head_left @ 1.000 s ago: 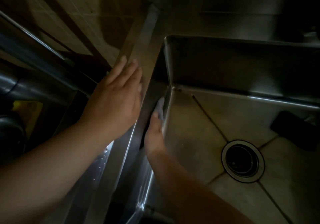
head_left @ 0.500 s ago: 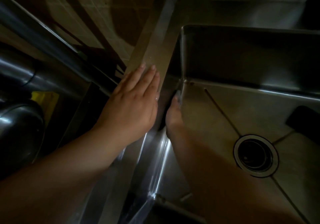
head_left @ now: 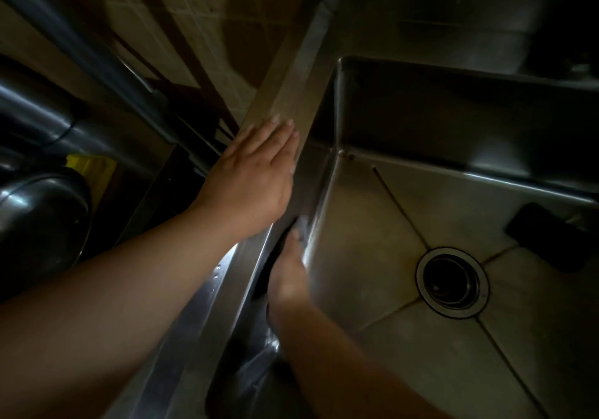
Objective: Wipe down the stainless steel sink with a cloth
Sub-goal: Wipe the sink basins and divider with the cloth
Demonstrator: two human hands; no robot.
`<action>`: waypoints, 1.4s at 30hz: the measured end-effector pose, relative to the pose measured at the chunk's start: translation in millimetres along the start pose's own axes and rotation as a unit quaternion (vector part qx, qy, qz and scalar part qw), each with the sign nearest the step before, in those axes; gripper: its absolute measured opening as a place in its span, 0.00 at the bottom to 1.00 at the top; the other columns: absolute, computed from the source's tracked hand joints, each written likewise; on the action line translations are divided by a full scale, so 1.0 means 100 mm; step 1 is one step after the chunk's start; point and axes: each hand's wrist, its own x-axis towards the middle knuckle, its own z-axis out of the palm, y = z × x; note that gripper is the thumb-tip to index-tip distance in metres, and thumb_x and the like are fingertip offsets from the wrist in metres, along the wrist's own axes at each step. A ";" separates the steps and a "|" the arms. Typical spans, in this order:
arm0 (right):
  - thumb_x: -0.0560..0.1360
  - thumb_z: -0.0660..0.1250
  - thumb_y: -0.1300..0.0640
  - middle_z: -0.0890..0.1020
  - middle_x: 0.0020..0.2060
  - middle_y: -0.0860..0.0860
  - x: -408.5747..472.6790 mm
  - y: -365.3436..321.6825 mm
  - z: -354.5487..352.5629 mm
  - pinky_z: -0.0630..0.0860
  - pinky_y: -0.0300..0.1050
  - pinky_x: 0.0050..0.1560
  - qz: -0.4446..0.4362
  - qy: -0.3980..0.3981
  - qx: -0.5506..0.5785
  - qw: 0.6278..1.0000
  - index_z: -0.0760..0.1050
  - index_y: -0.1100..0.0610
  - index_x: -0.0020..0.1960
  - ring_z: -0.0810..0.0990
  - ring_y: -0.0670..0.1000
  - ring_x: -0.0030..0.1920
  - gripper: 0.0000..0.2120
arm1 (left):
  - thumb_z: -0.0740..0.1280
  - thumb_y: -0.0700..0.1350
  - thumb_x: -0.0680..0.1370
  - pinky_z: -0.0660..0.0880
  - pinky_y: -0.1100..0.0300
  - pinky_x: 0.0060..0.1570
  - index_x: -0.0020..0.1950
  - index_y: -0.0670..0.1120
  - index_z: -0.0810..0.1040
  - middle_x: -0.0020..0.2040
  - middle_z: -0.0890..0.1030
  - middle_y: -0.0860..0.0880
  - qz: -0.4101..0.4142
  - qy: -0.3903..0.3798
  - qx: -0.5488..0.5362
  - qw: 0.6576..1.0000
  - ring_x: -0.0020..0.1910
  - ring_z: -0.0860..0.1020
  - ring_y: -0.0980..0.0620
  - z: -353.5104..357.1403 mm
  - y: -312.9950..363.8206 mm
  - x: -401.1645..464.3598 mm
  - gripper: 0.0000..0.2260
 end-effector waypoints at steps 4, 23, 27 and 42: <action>0.80 0.48 0.42 0.68 0.70 0.51 -0.25 0.07 0.09 0.62 0.46 0.71 -0.032 -0.036 0.005 0.999 0.60 0.53 0.74 0.67 0.50 0.69 0.26 | 0.46 0.48 0.78 0.41 0.59 0.70 0.73 0.41 0.58 0.75 0.58 0.46 -0.008 -0.010 -0.009 1.000 0.74 0.49 0.51 -0.08 0.02 -0.16 0.24; 0.77 0.48 0.35 0.68 0.71 0.53 0.24 -0.28 0.14 0.58 0.53 0.73 -0.108 -0.040 0.024 0.993 0.60 0.50 0.74 0.65 0.52 0.71 0.31 | 0.37 0.49 0.75 0.40 0.56 0.69 0.74 0.41 0.52 0.75 0.54 0.44 -0.020 -0.037 0.073 0.996 0.74 0.47 0.49 -0.04 0.07 -0.51 0.29; 0.77 0.47 0.36 0.70 0.69 0.56 0.49 -0.29 0.04 0.61 0.55 0.71 -0.008 0.037 -0.042 0.998 0.61 0.53 0.73 0.68 0.56 0.68 0.31 | 0.46 0.46 0.76 0.53 0.49 0.69 0.70 0.37 0.64 0.70 0.66 0.39 -0.001 -0.012 0.079 0.997 0.71 0.62 0.42 -0.06 0.06 -0.51 0.25; 0.82 0.43 0.47 0.61 0.74 0.56 0.45 0.11 -0.14 0.56 0.51 0.74 -0.047 0.049 -0.190 0.979 0.54 0.58 0.75 0.59 0.54 0.73 0.26 | 0.45 0.48 0.77 0.50 0.54 0.69 0.70 0.38 0.63 0.71 0.64 0.40 -0.001 0.002 0.026 1.000 0.72 0.60 0.44 0.00 0.00 -0.50 0.25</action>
